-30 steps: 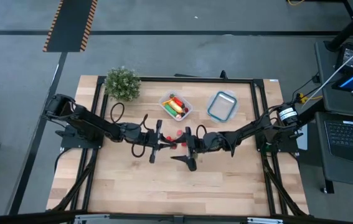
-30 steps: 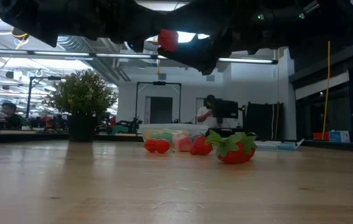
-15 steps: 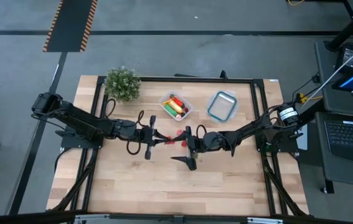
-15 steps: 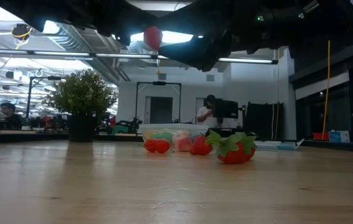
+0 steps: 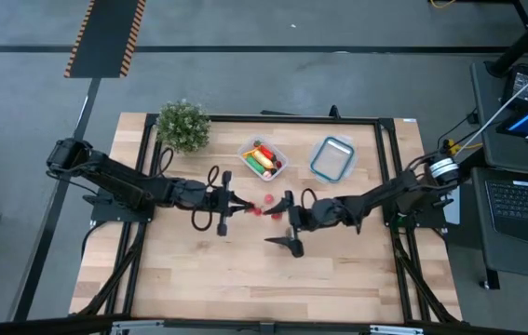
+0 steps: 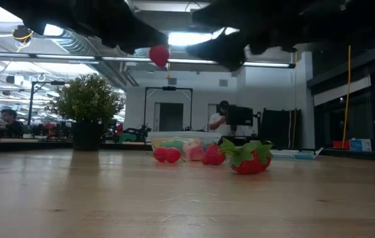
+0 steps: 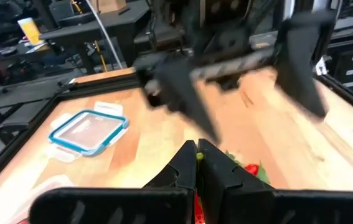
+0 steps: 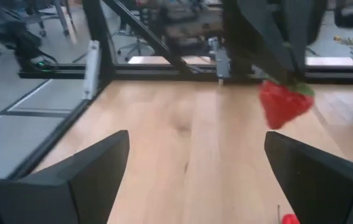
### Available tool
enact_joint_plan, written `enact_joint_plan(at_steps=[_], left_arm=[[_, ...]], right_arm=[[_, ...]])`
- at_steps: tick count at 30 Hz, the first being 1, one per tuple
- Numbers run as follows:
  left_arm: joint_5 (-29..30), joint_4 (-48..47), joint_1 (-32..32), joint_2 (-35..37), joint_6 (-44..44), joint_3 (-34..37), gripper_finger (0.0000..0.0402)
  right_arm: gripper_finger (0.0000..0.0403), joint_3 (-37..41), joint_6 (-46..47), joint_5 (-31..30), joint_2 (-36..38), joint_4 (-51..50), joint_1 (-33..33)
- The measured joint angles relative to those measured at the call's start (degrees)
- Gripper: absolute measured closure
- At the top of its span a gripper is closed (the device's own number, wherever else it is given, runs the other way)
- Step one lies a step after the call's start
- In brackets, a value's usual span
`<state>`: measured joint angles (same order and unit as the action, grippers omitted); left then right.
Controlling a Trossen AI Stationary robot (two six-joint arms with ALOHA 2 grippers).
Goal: Pick and placing Produce into tupperware
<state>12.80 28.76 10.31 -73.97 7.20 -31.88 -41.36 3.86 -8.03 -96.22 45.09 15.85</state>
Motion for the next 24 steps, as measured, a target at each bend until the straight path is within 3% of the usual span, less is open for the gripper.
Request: enact_joint_plan(at_steps=[3, 8, 24], left_arm=[[-0.9, -0.3, -1.5, 0.0, 0.0, 0.0, 0.0401], [-5.6, -0.5, -5.2, 0.0, -0.8, 0.0, 0.0401], [-6.3, -3.4, -13.6, 0.0, -0.6, 0.0, 0.0401]], right_arm=[[0.0029, 3.0, 0.0, -0.8, 4.1, 0.1, 1.4], [0.0029, 7.3, -0.3, -8.0, 8.9, 0.6, 4.3], [0.0029, 9.8, 0.0, -21.8, 9.7, 0.5, 6.1]])
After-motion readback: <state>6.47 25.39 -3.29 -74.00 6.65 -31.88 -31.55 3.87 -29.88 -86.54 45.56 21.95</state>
